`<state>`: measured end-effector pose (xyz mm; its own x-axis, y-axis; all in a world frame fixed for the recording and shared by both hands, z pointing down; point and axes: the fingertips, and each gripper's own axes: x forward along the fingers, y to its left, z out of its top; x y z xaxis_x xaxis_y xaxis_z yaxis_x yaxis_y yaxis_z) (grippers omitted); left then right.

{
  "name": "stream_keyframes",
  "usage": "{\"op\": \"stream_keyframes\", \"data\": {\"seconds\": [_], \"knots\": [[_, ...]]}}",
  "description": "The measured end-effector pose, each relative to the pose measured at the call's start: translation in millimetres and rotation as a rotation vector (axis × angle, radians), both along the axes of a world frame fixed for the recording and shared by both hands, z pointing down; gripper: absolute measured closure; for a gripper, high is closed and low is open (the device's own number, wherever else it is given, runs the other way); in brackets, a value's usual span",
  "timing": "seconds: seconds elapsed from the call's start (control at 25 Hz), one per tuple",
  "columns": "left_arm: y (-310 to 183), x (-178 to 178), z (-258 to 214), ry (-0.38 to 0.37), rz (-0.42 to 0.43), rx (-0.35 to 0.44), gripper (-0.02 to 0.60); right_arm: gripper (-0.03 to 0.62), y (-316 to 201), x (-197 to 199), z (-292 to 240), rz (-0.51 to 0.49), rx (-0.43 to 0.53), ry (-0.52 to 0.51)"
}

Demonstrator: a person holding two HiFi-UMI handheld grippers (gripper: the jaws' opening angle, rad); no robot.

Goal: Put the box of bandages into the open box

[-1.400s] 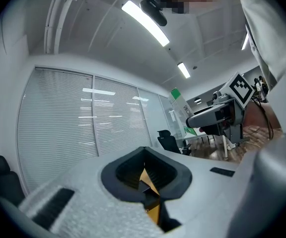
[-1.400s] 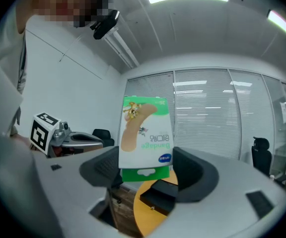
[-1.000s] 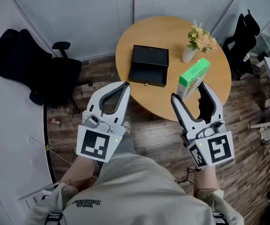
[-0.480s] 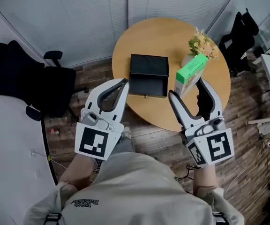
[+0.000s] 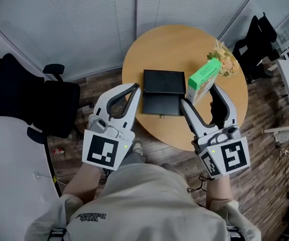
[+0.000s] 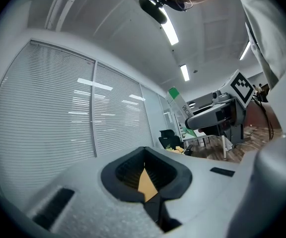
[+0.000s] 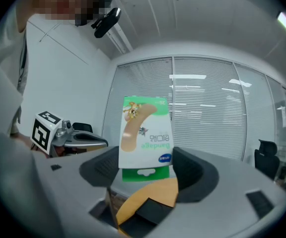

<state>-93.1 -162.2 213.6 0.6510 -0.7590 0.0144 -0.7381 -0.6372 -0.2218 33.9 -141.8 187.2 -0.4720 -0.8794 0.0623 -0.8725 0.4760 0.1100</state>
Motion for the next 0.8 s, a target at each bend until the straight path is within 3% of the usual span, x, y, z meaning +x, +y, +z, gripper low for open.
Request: {"op": "stream_keyframes", "data": {"seconds": [0.36, 0.8], "knots": [[-18, -20, 12, 0.005, 0.009, -0.021, 0.560, 0.283, -19, -11, 8, 0.029, -0.026, 0.017], [-24, -18, 20, 0.004, -0.008, -0.045, 0.560, 0.283, -26, -1, 15, 0.009, -0.054, 0.049]]}}
